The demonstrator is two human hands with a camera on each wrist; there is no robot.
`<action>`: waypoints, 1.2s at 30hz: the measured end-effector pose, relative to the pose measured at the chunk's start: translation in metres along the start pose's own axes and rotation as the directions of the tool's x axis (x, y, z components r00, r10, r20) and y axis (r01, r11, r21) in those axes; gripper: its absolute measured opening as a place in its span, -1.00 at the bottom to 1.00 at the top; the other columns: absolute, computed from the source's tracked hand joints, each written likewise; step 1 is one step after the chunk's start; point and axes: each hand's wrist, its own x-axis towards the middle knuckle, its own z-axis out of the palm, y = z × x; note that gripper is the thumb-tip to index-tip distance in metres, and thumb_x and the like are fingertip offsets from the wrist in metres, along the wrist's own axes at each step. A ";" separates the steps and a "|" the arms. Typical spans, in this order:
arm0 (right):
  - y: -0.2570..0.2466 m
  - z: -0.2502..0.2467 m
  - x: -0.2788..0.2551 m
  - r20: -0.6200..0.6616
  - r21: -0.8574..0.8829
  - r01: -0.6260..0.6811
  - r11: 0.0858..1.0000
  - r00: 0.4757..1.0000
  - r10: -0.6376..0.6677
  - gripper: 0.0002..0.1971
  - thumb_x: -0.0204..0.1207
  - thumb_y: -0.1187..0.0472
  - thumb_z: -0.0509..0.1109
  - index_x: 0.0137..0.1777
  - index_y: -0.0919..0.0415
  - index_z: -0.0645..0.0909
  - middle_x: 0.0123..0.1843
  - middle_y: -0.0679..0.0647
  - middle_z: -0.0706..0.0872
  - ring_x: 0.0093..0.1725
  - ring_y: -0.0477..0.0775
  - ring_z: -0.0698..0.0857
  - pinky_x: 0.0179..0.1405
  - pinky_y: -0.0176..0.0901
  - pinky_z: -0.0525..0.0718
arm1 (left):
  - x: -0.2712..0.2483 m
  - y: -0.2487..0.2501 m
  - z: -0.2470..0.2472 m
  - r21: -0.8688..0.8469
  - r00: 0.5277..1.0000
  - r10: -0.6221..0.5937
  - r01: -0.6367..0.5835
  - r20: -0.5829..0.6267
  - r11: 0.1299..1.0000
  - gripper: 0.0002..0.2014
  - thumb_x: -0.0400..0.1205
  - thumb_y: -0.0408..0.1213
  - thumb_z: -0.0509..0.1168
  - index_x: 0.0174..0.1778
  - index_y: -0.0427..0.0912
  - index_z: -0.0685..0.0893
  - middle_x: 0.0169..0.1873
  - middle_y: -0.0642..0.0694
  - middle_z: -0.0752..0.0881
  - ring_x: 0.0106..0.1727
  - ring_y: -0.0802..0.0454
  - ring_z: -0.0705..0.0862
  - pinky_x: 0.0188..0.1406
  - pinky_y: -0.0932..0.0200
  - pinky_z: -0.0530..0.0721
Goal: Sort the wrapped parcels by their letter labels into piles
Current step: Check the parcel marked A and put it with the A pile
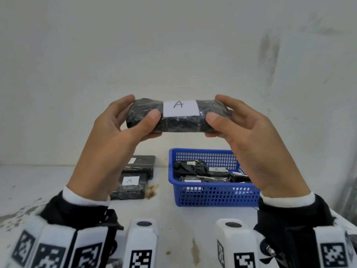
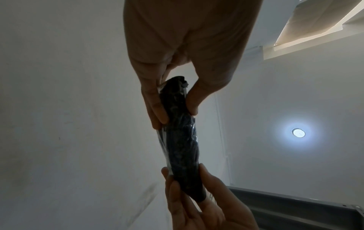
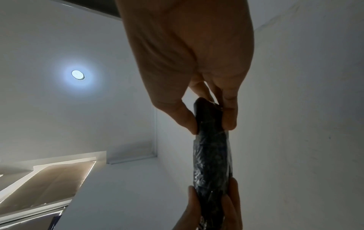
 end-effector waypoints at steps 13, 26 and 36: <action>-0.002 0.001 -0.002 0.040 -0.039 0.034 0.999 0.999 -0.033 -0.59 0.52 0.10 0.49 0.37 -0.12 0.59 -0.04 0.09 0.86 -0.27 -0.01 0.67 -0.19 -0.17 0.64 | 0.001 0.000 0.001 -0.145 0.999 -0.019 0.027 0.050 0.989 -0.68 0.71 -0.34 0.16 0.39 -0.24 0.52 -0.16 -0.08 0.85 -0.07 -0.10 0.84 -0.13 0.14 0.81; -0.002 0.011 -0.007 -0.003 -0.195 0.109 0.975 0.994 -0.112 -0.25 0.17 -0.15 0.65 0.41 -0.23 0.50 0.13 -0.20 0.74 0.07 -0.26 0.77 0.03 -0.41 0.72 | -0.006 -0.005 0.015 0.135 0.997 0.025 -0.036 0.077 0.990 -0.48 0.54 -0.20 0.42 0.41 -0.11 0.45 -0.09 -0.04 0.82 -0.21 0.04 0.83 -0.26 0.19 0.79; 0.001 0.015 -0.006 0.049 -0.211 0.079 0.974 0.996 -0.070 -0.51 0.49 -0.11 0.48 0.42 -0.30 0.49 0.07 -0.25 0.72 -0.19 -0.29 0.75 -0.18 -0.41 0.67 | -0.007 -0.002 0.011 0.124 0.999 0.033 -0.036 0.027 0.992 -0.55 0.45 -0.16 0.47 0.25 -0.06 0.55 -0.13 -0.01 0.78 -0.26 0.07 0.76 -0.45 0.23 0.66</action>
